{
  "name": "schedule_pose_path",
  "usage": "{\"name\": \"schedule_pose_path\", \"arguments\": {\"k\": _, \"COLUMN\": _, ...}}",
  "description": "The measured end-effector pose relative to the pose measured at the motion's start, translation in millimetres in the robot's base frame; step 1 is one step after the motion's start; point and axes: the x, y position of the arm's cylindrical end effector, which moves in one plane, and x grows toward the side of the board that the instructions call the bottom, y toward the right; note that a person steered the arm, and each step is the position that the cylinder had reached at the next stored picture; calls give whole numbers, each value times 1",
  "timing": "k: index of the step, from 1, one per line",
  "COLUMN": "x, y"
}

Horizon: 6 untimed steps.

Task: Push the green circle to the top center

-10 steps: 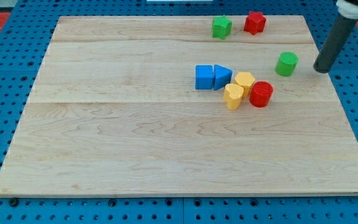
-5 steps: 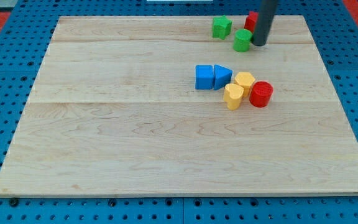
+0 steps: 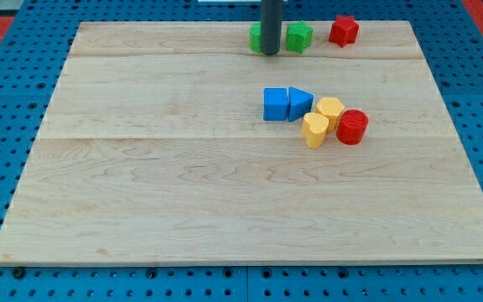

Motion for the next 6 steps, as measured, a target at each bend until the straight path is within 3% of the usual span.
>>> {"name": "schedule_pose_path", "arguments": {"k": 4, "x": -19, "y": 38}}
{"name": "schedule_pose_path", "arguments": {"k": 5, "x": 5, "y": 17}}
{"name": "schedule_pose_path", "arguments": {"k": 6, "x": -3, "y": -14}}
